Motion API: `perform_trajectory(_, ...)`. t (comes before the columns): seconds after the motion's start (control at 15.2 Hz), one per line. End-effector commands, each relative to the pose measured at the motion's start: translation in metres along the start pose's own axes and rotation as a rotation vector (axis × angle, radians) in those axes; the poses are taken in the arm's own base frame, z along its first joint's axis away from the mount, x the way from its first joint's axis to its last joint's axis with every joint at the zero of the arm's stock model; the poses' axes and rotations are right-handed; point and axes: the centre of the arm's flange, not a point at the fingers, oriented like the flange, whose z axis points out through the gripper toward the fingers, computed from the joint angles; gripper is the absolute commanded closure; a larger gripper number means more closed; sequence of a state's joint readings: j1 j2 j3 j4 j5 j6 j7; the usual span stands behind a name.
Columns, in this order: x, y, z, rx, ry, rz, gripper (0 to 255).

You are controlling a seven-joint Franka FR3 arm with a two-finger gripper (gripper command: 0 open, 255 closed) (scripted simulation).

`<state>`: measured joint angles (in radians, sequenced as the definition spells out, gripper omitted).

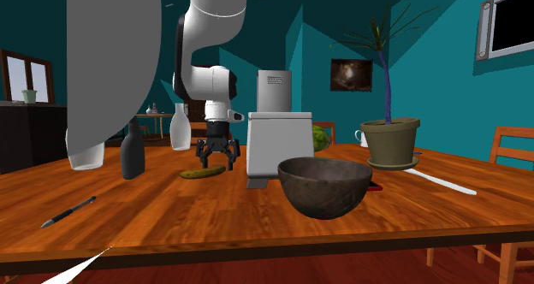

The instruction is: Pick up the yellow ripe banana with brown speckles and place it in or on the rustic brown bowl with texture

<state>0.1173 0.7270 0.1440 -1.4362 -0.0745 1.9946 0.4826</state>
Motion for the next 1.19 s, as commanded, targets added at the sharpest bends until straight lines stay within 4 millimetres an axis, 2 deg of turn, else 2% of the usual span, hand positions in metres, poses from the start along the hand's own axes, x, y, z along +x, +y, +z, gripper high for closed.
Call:
perform_trajectory(0.0, 0.0, 0.0, 0.0, 0.0, 0.0, 0.0, 255)
perform_trajectory(0.59, 0.0, 0.0, 0.0, 0.0, 0.0, 0.0, 255)
perform_trajectory(1.12, -0.007, 0.002, -0.042, 0.0, 0.0, 0.0, 255)
